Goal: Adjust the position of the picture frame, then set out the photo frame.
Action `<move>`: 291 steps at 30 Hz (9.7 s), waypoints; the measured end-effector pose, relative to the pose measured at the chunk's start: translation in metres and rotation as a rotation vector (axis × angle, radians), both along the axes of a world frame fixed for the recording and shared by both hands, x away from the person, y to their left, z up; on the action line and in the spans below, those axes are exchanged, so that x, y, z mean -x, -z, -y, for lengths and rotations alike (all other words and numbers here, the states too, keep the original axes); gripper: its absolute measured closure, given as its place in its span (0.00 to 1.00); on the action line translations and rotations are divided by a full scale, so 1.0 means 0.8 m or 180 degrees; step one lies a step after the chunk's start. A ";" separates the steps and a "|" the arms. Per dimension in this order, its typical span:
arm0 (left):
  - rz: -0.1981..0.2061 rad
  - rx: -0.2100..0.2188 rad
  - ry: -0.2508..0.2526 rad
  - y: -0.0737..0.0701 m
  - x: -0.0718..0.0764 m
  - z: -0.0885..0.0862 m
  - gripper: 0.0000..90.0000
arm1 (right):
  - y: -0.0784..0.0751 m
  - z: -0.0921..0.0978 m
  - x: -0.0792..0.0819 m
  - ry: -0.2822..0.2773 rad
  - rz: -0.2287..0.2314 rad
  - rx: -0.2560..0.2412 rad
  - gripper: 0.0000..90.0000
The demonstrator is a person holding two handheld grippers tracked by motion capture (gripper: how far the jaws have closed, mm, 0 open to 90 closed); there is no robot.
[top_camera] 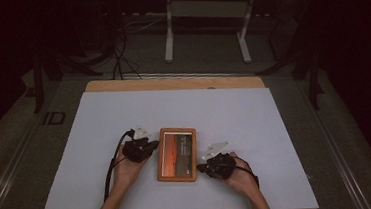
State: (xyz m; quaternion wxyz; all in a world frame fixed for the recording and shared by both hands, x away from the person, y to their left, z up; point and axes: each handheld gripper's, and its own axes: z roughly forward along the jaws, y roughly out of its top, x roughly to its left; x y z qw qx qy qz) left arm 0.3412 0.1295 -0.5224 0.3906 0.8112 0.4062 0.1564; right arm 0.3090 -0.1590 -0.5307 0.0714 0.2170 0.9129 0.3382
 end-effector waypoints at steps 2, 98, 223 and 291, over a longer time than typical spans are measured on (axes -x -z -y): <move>-0.0030 0.0033 0.0014 0.000 0.000 -0.002 1.00 | 0.001 0.001 -0.002 -0.0005 -0.0012 -0.0029 1.00; -0.0058 0.0491 -0.0124 -0.026 0.030 -0.041 0.60 | -0.031 -0.024 -0.087 0.0797 0.0515 -0.0565 1.00; -0.0043 0.0705 0.0850 -0.014 0.078 0.072 0.57 | -0.099 0.073 -0.010 0.0940 0.0892 -0.1028 0.96; 0.0080 0.0493 0.1849 -0.133 -0.004 0.068 0.57 | -0.103 0.048 -0.004 -0.0314 0.0685 -0.0907 0.75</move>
